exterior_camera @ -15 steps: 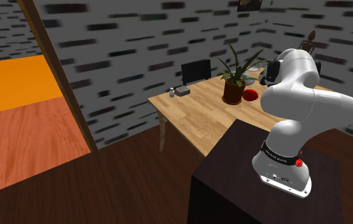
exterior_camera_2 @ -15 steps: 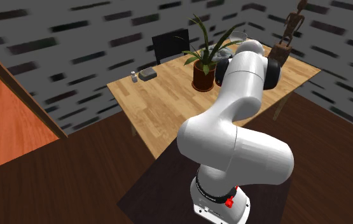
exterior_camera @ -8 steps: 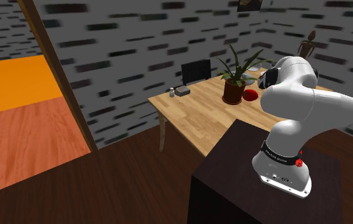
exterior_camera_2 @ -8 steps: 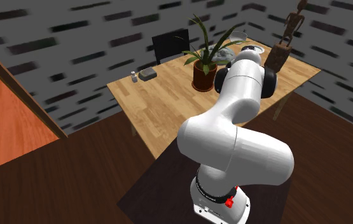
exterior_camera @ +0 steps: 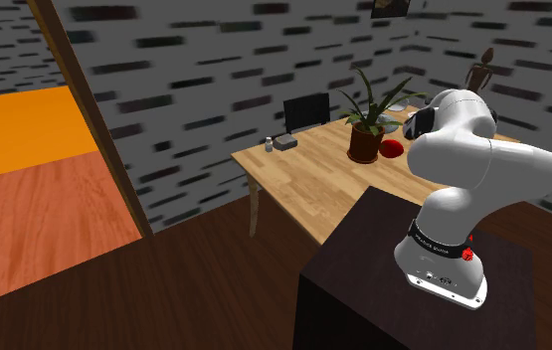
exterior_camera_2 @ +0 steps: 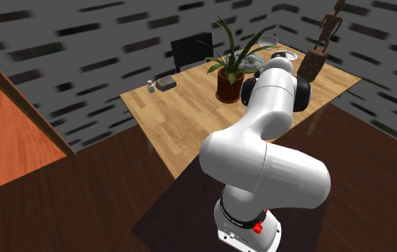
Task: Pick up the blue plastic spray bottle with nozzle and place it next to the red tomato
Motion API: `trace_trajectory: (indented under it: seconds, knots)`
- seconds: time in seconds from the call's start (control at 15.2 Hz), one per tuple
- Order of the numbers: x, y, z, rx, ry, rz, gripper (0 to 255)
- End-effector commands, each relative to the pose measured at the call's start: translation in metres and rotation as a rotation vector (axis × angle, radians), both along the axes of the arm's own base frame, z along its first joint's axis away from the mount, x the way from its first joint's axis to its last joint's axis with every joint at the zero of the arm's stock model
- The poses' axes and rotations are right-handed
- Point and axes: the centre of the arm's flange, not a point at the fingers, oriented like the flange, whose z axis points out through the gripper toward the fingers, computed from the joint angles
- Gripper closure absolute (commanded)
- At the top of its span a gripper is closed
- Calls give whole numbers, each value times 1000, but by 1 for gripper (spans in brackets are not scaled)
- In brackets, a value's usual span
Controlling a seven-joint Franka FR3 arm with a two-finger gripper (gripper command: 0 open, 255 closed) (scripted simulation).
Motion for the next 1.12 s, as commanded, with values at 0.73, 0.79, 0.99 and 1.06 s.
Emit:
trace_trajectory:
  seconds: [0.73,0.79,0.99,1.06]
  knots:
    - [7,23,41,6,1,-1,0]
    - [7,23,41,6,1,-1,0]
    - [7,23,41,6,1,-1,0]
    - [7,23,41,6,1,-1,0]
